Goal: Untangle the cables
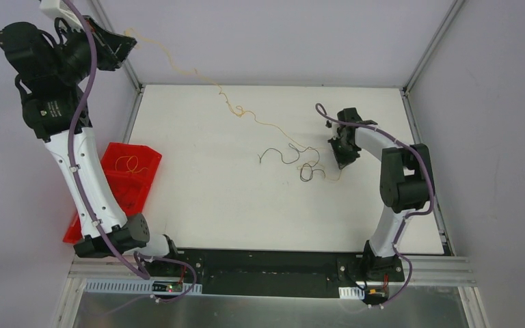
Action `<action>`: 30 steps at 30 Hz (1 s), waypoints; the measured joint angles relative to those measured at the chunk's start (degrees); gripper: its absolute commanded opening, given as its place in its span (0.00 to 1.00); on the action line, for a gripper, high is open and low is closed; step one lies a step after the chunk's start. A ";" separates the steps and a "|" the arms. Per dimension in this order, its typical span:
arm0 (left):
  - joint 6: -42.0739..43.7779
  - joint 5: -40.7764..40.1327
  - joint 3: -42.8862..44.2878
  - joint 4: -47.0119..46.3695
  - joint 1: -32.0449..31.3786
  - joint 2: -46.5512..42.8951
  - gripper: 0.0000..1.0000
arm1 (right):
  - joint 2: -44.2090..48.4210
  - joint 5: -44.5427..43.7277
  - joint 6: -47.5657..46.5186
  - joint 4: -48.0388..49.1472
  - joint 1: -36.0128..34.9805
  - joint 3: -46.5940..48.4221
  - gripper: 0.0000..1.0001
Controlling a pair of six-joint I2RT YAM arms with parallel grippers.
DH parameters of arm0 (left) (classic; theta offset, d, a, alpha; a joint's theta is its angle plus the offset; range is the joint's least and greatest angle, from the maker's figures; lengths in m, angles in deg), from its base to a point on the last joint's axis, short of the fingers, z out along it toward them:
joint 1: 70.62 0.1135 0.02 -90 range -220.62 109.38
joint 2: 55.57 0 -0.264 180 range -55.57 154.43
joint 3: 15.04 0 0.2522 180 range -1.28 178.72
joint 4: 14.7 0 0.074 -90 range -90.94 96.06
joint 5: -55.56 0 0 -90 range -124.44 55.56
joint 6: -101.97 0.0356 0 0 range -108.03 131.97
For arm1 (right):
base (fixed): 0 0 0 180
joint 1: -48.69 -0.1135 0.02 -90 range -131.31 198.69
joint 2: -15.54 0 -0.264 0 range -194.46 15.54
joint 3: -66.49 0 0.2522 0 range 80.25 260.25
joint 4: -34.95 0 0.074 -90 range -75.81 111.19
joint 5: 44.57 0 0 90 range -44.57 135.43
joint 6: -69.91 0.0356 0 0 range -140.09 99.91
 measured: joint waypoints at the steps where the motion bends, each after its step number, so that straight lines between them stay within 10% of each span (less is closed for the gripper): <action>1: -0.22 -0.50 0.63 0.31 1.20 0.44 0.00 | 0.09 -0.24 -0.31 0.02 0.42 -0.13 0.00; 30: 13.33 -10.51 7.65 13.22 25.07 9.18 0.00 | 3.89 -2.43 -7.32 0.61 9.31 -5.22 0.00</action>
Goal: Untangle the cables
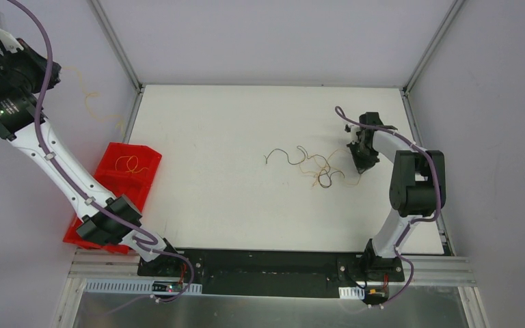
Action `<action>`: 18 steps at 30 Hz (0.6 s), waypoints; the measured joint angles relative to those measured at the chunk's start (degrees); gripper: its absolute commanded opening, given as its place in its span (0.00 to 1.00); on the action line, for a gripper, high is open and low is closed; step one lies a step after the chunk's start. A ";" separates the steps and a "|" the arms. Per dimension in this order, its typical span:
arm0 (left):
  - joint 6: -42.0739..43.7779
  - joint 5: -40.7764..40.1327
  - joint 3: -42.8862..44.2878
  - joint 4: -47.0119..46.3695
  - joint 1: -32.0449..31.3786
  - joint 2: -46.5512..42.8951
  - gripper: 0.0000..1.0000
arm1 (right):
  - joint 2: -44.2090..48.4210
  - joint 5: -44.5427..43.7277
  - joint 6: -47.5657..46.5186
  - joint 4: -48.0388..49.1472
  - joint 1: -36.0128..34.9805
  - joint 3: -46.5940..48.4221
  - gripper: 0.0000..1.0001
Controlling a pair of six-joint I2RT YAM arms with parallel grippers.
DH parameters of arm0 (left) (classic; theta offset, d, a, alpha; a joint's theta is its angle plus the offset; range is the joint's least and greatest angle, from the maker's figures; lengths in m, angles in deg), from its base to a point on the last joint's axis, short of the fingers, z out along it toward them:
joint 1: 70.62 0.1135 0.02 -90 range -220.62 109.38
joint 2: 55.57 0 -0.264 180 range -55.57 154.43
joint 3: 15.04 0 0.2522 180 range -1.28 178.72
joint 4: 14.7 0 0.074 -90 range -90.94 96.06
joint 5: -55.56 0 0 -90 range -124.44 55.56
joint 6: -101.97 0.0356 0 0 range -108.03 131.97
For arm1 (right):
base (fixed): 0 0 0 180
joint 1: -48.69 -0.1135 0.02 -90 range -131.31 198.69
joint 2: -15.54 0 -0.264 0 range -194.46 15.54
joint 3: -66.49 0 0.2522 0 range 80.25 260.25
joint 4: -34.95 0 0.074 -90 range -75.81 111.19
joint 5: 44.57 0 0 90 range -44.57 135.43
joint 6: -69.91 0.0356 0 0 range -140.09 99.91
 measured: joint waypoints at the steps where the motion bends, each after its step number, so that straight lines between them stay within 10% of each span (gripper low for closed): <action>1: 0.17 1.51 -0.55 0.13 0.20 -0.11 0.00 | 0.00 0.28 0.00 -0.28 0.13 0.11 0.00; 18: 8.70 5.99 -17.11 4.17 -0.20 -5.29 0.00 | -2.14 10.16 1.14 -10.27 0.04 3.74 0.00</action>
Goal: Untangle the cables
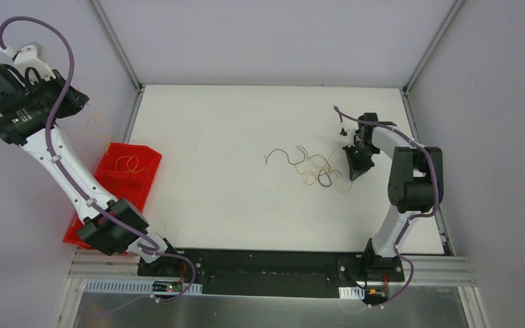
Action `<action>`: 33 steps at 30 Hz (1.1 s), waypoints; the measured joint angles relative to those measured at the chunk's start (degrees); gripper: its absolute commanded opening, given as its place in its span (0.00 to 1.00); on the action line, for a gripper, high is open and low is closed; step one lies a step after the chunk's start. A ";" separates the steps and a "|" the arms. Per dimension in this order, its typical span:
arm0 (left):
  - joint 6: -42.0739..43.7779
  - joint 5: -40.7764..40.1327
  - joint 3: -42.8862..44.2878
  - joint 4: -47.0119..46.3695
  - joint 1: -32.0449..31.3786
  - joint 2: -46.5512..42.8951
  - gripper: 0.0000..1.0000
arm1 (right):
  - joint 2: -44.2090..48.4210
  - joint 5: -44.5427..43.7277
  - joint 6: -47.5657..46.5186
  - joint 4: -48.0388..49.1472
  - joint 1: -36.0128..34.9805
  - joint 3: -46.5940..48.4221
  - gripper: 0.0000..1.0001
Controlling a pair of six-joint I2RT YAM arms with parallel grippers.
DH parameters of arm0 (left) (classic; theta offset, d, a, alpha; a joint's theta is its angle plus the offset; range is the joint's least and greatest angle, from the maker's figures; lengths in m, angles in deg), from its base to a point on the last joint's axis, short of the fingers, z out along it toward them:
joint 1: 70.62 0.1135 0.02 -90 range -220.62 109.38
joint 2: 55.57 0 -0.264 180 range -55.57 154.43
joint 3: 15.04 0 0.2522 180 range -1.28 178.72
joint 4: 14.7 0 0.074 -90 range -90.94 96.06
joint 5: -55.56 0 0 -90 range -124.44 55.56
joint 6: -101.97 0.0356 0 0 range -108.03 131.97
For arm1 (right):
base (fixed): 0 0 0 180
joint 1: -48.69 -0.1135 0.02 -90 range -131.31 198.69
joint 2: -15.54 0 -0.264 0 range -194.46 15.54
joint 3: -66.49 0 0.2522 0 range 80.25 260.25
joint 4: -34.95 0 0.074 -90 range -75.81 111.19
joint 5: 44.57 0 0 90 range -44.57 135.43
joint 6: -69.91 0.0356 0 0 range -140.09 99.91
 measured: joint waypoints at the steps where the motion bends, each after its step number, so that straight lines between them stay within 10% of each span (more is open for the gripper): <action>1: 0.81 -0.63 -1.07 0.04 -0.02 -0.26 0.00 | -0.09 0.48 0.09 -0.35 -0.11 0.09 0.00; 27: 12.50 -11.54 -21.68 -5.95 -4.13 5.60 0.00 | -0.87 3.26 1.51 -3.98 -1.46 2.80 0.00; 33: 16.13 -16.04 -28.04 -6.45 -8.72 7.23 0.57 | -0.92 5.33 2.19 -4.76 -1.97 2.86 0.00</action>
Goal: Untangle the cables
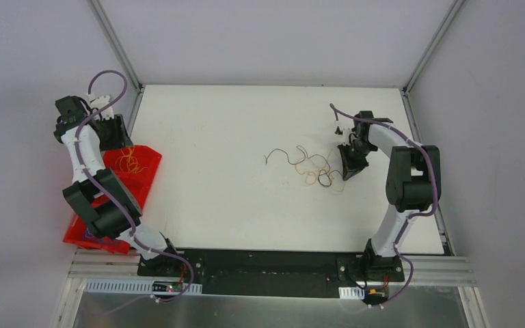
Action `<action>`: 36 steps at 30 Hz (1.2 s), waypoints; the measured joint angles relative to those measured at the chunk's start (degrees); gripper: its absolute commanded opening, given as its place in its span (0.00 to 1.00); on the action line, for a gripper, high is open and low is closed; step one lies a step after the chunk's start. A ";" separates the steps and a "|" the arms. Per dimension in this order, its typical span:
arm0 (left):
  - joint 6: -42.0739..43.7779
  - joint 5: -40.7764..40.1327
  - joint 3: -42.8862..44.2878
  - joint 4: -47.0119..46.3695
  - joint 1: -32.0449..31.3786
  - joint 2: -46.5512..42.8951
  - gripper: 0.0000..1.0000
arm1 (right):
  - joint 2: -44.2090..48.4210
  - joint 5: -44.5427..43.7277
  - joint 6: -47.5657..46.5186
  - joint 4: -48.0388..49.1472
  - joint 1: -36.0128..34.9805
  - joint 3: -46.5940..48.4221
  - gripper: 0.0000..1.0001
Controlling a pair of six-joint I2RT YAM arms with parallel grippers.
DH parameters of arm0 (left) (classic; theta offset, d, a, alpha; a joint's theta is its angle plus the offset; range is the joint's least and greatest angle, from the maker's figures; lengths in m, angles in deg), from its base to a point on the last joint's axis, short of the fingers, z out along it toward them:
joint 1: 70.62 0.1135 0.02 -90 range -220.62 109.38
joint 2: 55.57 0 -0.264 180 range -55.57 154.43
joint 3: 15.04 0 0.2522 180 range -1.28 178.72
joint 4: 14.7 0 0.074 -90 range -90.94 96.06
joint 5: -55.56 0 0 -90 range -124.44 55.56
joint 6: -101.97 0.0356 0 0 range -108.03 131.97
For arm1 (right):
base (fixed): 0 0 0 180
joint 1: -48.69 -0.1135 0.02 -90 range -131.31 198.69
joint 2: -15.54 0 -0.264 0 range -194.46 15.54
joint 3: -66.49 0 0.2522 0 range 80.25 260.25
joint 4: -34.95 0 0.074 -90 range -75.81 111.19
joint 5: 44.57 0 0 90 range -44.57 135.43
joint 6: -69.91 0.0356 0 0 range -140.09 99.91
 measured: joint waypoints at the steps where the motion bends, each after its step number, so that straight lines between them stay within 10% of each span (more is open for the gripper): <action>1: 0.00 -0.13 -0.63 0.48 -0.74 0.00 0.62 | 0.00 0.66 0.22 -0.20 -0.15 0.00 0.00; 8: -2.29 4.11 -0.42 2.64 -9.88 -4.48 0.77 | 0.00 6.12 2.99 -0.68 -3.13 0.11 0.00; 24: -30.58 24.37 -10.73 -22.18 -60.78 3.13 0.79 | 11.41 36.02 19.08 4.63 -5.57 -6.75 0.00; 36: -37.18 27.76 -16.94 -42.53 -70.10 4.28 0.79 | 11.67 41.42 30.67 11.82 -6.01 -9.42 0.00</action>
